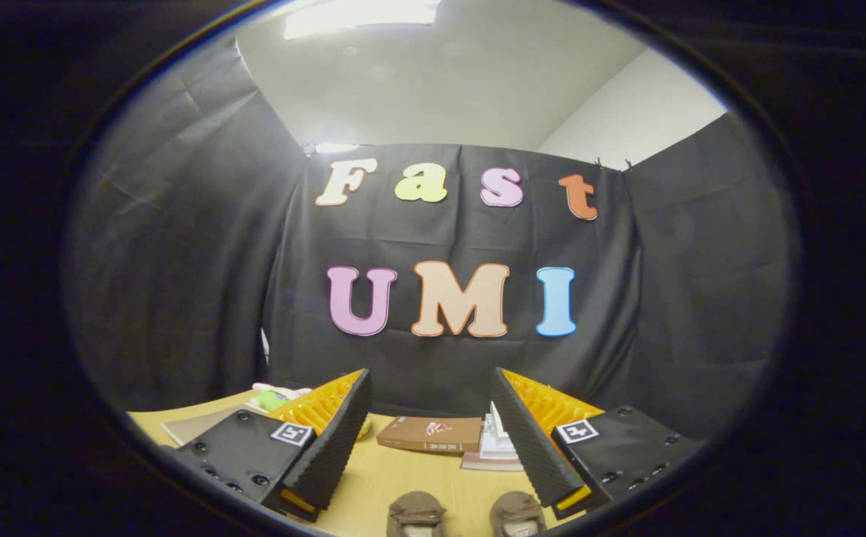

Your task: Open the storage box then place both shoes into the box .Put the left shoe in first, then the right shoe, with the right side of both shoes facing outward in a uniform manner.

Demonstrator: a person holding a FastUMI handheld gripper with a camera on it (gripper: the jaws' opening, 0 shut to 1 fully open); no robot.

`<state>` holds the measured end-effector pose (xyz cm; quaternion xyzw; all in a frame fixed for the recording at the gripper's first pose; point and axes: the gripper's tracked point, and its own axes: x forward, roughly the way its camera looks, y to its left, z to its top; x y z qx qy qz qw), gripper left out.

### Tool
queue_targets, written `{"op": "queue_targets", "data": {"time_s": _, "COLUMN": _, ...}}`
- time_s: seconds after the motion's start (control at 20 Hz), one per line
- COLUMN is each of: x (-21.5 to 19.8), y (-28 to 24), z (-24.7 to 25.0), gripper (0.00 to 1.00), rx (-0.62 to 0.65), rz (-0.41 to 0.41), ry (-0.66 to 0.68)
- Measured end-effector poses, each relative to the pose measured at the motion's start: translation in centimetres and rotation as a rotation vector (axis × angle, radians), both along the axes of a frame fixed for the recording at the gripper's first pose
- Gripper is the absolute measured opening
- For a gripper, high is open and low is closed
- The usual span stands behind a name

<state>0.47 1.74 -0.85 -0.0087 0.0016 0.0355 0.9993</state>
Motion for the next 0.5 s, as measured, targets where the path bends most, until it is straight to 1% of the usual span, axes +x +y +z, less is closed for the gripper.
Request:
{"op": "queue_targets", "data": {"time_s": 0.3, "x": 0.3, "y": 0.4, "z": -0.4, "gripper": 1.00, "rx": 0.004, "rz": 0.021, "ry": 0.007}}
{"op": "queue_targets", "data": {"time_s": 0.4, "x": 0.4, "y": 0.9, "z": -0.8, "gripper": 1.00, "rx": 0.011, "rz": 0.043, "ry": 0.014}}
{"op": "queue_targets", "data": {"time_s": 0.5, "x": 0.4, "y": 1.9, "z": -1.4, "gripper": 1.00, "rx": 0.042, "rz": 0.085, "ry": 0.032}}
